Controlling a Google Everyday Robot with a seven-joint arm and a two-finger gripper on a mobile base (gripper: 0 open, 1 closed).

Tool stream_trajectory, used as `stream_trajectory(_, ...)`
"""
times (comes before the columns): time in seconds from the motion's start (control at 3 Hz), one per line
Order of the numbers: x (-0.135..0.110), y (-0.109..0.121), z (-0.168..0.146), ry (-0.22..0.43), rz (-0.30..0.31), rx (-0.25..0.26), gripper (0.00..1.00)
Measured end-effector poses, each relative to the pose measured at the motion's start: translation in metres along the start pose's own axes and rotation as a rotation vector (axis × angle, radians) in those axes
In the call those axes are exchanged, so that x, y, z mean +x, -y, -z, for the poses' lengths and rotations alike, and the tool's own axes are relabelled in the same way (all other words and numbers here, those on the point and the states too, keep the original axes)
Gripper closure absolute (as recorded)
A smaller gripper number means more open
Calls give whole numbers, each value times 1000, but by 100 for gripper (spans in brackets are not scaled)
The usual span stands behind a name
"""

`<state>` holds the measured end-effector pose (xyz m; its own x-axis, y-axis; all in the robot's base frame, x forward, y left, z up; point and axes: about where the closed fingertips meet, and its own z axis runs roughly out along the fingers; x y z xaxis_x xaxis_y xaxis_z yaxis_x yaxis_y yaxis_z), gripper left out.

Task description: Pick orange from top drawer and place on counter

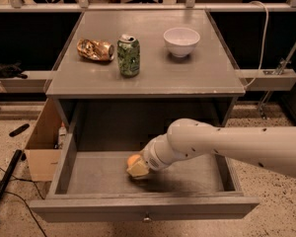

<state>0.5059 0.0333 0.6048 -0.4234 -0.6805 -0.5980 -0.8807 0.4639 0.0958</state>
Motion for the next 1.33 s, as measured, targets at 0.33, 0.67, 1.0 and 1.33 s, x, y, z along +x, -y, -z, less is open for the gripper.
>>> stream_trajectory(0.33,0,0,0,0,0,0,94)
stream_trajectory(0.67,-1,0,4,0,5,4,100)
stream_trajectory(1.0,-4,0,14,0,19,17,100)
stream_trajectory(1.33,-33,-5,60,110,46,-12,100)
